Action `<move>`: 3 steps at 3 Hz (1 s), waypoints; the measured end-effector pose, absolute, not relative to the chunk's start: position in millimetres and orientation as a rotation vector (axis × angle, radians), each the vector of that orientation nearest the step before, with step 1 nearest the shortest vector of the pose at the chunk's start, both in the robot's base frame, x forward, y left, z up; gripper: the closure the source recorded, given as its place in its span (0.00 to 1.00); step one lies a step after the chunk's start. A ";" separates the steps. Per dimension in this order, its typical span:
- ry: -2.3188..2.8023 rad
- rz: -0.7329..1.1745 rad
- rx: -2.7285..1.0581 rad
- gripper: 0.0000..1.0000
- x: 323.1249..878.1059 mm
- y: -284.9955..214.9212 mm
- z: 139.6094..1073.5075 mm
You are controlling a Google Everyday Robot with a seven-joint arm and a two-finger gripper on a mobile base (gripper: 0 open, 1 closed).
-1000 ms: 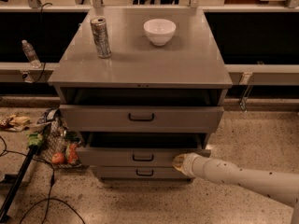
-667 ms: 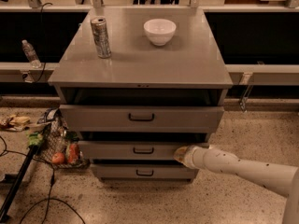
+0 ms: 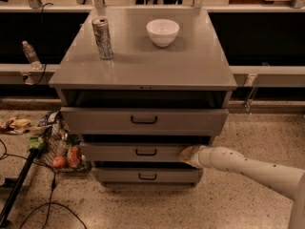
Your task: Close middle drawer
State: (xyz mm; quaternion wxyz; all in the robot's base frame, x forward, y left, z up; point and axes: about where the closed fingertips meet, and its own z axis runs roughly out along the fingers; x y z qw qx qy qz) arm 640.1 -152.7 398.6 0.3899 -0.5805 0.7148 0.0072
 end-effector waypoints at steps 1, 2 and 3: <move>1.857 0.114 -1.476 1.00 611.4 -151.2 407.4; 1.946 0.324 -1.421 1.00 527.4 -152.4 447.0; 2.007 0.511 -1.256 0.98 439.0 -164.1 498.8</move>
Offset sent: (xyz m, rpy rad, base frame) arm -0.2614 -0.0216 0.1031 0.2806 0.4498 -0.0297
